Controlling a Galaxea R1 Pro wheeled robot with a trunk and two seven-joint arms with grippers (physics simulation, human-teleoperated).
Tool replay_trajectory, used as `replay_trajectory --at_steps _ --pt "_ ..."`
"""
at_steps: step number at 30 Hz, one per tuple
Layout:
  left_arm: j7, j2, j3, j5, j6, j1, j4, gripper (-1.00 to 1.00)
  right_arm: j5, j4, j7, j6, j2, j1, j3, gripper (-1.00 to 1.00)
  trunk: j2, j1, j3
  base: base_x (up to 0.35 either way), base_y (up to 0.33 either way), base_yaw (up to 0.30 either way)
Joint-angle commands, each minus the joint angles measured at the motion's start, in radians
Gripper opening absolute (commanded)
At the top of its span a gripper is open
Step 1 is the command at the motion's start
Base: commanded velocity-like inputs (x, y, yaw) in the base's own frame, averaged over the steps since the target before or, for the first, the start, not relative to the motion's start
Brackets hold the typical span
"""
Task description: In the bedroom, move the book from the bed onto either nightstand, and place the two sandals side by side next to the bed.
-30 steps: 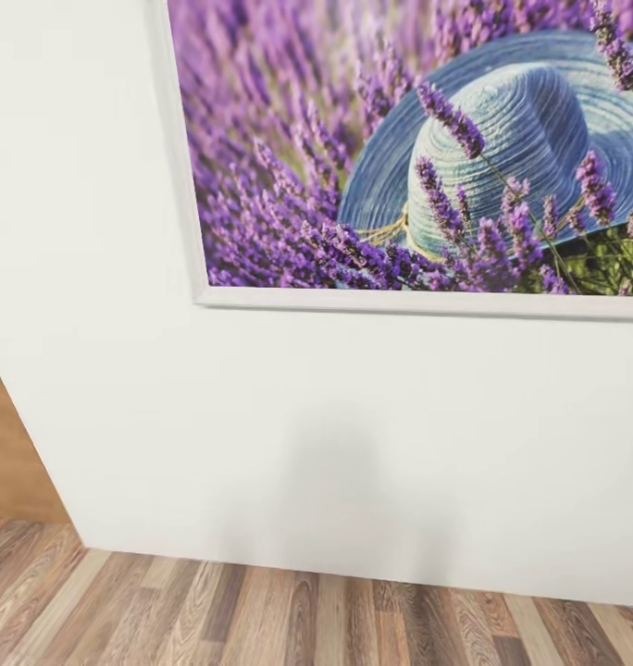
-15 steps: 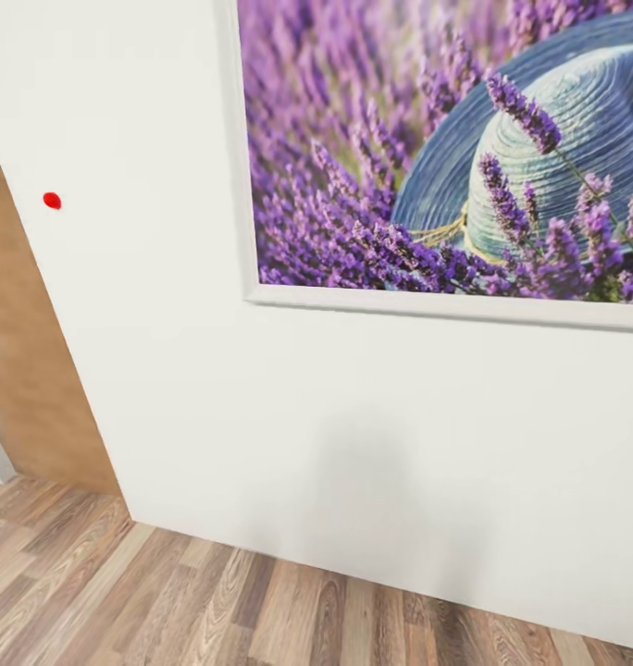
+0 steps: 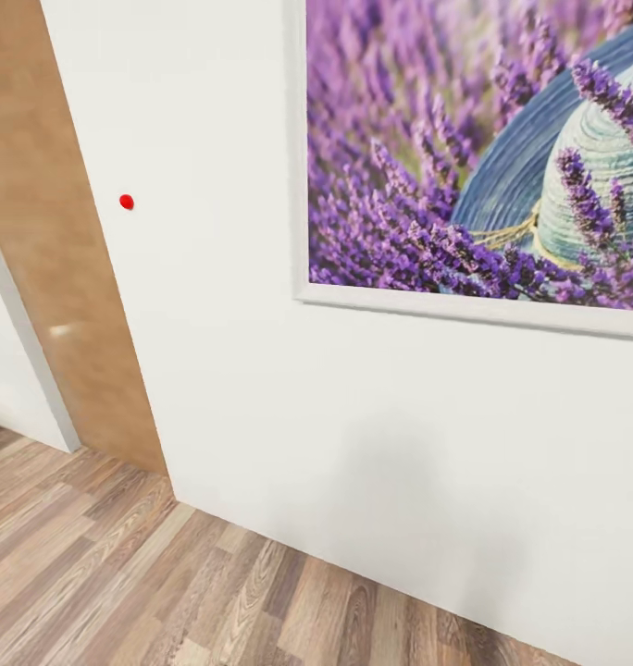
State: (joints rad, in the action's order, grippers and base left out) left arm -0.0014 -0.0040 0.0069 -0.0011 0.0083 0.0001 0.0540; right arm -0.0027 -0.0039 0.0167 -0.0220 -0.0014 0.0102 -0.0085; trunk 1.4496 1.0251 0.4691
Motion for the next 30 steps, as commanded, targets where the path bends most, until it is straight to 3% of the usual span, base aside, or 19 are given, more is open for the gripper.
replay_trajectory --at_steps 1,30 --pt "0.000 0.000 0.001 0.000 0.001 0.000 0.001 1.00 0.000 0.000 0.002 -0.002 0.000 0.000 -0.001 1.00 0.000 0.000 0.001 0.000 0.000 0.293" --pt "0.000 0.000 0.001 0.000 0.001 0.000 0.001 1.00 0.000 -0.001 0.002 -0.002 -0.001 0.000 -0.001 1.00 0.000 0.000 0.001 0.000 0.000 0.293"
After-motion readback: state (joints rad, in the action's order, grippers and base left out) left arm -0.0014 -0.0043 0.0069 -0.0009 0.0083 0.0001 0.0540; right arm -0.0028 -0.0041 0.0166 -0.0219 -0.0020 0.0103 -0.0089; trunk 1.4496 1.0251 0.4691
